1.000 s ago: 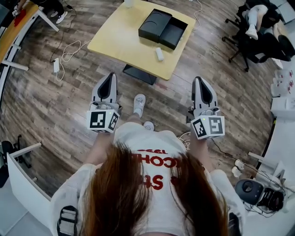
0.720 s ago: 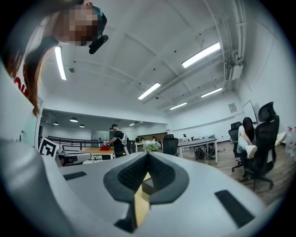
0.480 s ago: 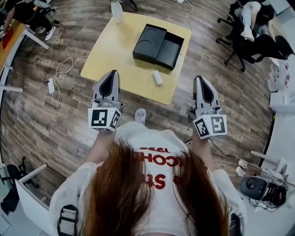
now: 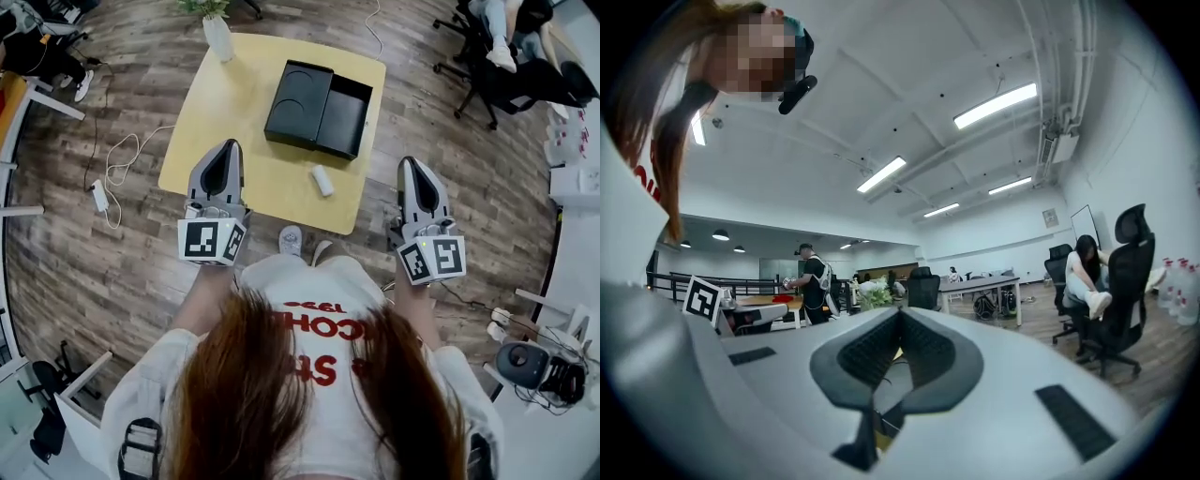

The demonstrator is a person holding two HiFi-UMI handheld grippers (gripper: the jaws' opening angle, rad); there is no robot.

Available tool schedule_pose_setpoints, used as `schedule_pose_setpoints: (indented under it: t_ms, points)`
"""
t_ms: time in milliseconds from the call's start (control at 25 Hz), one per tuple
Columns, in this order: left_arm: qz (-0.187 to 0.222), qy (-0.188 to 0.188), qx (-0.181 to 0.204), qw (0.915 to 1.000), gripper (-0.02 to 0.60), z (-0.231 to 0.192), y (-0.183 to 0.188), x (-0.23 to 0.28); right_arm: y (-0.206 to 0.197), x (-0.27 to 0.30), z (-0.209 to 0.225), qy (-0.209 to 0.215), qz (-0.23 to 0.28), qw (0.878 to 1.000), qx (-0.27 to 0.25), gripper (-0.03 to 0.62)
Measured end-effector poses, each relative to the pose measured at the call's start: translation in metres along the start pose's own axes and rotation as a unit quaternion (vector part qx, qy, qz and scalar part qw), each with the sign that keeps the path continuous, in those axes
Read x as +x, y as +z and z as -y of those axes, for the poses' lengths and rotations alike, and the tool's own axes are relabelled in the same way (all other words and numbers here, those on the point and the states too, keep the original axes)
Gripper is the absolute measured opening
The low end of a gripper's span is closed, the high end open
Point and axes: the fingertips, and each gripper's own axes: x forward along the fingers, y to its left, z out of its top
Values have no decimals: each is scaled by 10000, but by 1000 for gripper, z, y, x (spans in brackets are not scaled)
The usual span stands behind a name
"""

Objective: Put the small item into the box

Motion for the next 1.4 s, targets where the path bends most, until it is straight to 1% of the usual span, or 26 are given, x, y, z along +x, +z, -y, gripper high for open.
schedule_pose_setpoints:
  t_ms: [160, 280, 480, 640, 840, 1040, 1240, 1320, 1400]
  points:
    - [-110, 53, -50, 9999, 6, 5, -7, 11, -5, 10, 11, 68, -93, 9999, 50, 5]
    - [-136, 203, -23, 9997, 6, 6, -9, 19, -5, 25, 20, 242, -115, 9996, 54, 6]
    - [-83, 652, 66, 9978, 6, 5, -7, 33, 2, 53, 41, 654, -101, 9978, -5, 6]
    - [-17, 1047, 91, 9945, 6, 5, -6, 44, 5, 76, 58, 985, -118, 9951, -2, 6]
    - [-21, 1312, 74, 9913, 6, 11, -10, 54, 0, 95, 66, 1255, -216, 9918, 122, 6]
    - [-159, 1328, 44, 9910, 6, 11, -22, 63, -22, 106, 56, 1362, -516, 9889, 283, 6]
    - [-318, 1068, 39, 9938, 6, 14, -34, 68, -47, 106, 36, 1349, -848, 9866, 342, 6]
    - [-406, 986, 2, 9943, 6, 15, -41, 66, -62, 102, 28, 1299, -1049, 9853, 367, 6]
    - [-475, 919, -89, 9946, 6, 14, -49, 63, -86, 98, 17, 1237, -1402, 9814, 433, 6]
